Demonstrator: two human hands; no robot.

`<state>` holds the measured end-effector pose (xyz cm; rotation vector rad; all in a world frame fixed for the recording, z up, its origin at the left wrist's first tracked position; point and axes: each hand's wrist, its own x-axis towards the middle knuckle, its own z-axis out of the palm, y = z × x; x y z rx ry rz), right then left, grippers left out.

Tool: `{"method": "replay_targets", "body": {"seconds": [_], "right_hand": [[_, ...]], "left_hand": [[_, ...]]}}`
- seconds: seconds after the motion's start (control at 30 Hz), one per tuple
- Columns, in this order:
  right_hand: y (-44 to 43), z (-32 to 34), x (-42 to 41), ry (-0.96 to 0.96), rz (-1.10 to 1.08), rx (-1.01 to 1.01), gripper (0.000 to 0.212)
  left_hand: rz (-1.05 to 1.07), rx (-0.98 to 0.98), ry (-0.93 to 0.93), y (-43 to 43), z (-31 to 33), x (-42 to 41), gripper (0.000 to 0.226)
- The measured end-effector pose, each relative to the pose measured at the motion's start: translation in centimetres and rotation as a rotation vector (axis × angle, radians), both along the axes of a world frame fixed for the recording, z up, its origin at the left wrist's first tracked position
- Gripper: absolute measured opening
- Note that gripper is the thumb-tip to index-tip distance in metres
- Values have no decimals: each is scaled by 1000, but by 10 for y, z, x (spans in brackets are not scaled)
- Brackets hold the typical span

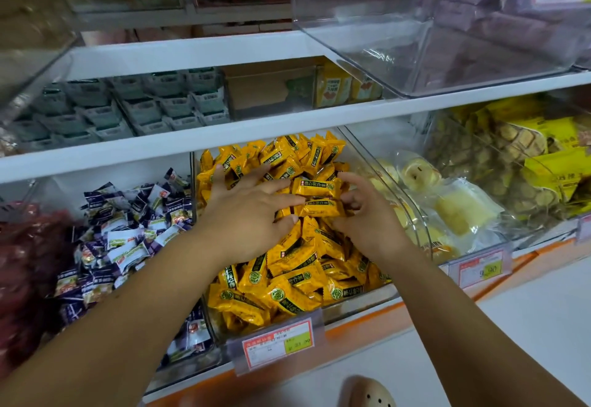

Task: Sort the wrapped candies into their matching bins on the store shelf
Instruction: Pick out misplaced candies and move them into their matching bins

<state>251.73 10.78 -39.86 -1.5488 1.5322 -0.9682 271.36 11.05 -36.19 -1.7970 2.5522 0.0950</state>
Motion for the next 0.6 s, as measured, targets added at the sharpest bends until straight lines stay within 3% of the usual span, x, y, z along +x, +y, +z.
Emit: {"method": "replay_targets", "body": {"seconds": [0.1,0.2,0.27,0.6], "right_hand": [[1,1,0,-25,3,-2,65],[1,3,7,171,74,33,51],[1,3,10,232,60,21,53],[3,12,0,-116,18,-42,76]], "left_hand": [[41,-9,59,6,1,-2,41],[69,-46,160,16,3,-5,44],[24,-49,160,23,2,-8,44],[15,2,46,28,-2,-8,44]]}}
